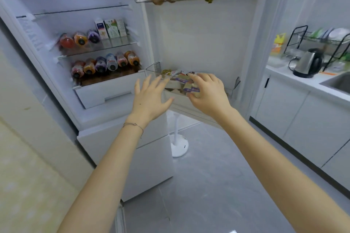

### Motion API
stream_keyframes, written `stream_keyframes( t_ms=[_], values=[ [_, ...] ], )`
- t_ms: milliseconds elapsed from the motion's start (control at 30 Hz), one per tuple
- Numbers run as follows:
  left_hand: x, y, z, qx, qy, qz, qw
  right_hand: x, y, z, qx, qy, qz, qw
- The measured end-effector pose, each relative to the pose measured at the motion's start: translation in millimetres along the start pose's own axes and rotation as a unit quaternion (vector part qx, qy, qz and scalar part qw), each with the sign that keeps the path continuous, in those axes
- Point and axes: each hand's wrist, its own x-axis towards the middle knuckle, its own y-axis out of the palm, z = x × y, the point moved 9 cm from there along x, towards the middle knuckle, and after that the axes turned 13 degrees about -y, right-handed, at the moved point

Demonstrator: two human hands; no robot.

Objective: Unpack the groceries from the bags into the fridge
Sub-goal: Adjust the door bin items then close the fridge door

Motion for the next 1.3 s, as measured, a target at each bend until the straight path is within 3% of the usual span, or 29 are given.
stream_keyframes(
  t_ms=[233,533,1000,1300],
  values=[
    [0.9,-15.7,-88.4,-0.049,0.044,-0.074,0.995,-31.7,-53.1,-61.4,0.003,0.019,-0.04,0.999],
    [11.4,-0.6,-175.1,-0.054,-0.009,-0.099,0.994,-48.9,-104.0,-160.0,0.033,0.039,-0.067,0.996],
    [6.4,-20.7,-236.3,-0.044,-0.024,-0.14,0.989,-42.5,-78.0,-239.1,0.172,0.08,-0.023,0.982],
    [6.4,-28.6,-247.5,-0.044,-0.028,-0.146,0.988,-41.1,-58.4,-235.7,0.263,0.064,-0.011,0.962]
  ],
)
